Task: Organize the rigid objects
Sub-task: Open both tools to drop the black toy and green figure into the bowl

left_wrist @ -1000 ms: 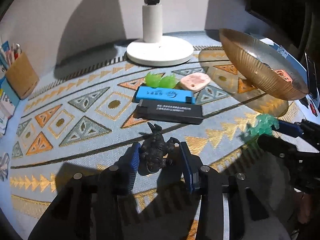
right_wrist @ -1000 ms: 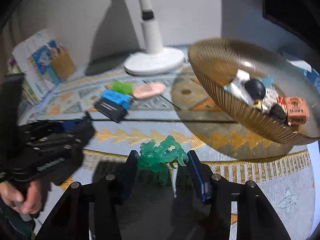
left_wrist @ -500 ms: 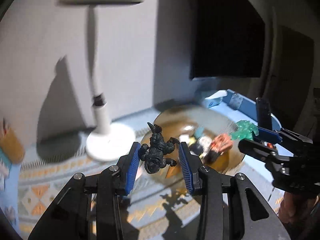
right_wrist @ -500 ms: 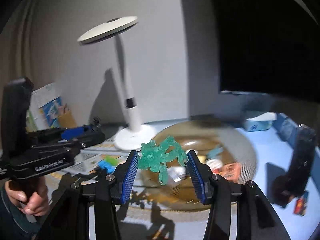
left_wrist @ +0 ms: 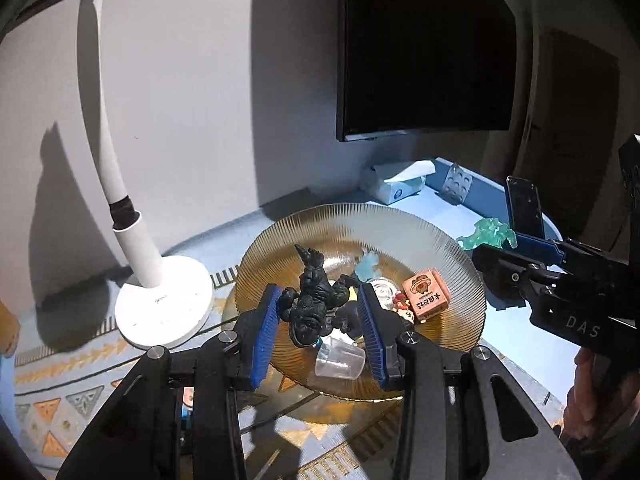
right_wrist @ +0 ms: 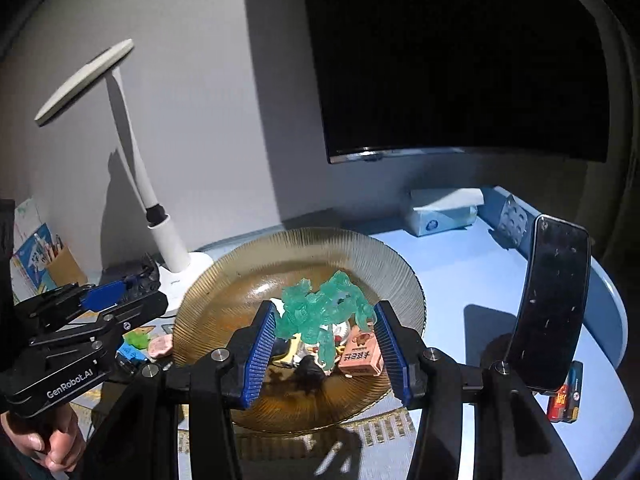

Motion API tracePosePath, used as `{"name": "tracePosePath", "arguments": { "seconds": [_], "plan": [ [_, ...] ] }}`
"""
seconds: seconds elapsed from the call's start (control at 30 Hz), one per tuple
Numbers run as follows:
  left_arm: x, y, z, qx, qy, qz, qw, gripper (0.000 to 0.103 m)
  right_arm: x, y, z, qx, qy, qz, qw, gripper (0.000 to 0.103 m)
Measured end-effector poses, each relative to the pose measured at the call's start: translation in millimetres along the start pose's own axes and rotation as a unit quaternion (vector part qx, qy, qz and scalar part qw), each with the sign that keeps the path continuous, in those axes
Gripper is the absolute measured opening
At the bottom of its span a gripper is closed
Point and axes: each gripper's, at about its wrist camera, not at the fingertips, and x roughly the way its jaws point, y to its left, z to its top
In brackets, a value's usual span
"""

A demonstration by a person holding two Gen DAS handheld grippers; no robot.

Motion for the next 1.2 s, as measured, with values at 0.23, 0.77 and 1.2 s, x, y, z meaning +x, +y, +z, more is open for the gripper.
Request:
{"name": "tracePosePath", "arguments": {
  "seconds": [0.23, 0.77, 1.2],
  "plan": [
    [11.8, 0.4, 2.1, -0.001, 0.009, 0.005, 0.9999, 0.036, 7.0, 7.2, 3.1, -0.024, 0.001, -0.028, 0.999, 0.049],
    [53.2, 11.4, 8.5, 0.002, 0.031, 0.01, 0.9995, 0.036, 41.6, 10.9, 7.8, -0.034, 0.019, -0.042, 0.998, 0.049],
    [86.1, 20.4, 1.2, -0.005, 0.056, -0.002, 0.9984, 0.036, 87.0, -2.0, 6.5, -0.002, 0.059, -0.03, 0.998, 0.049]
  ]
}}
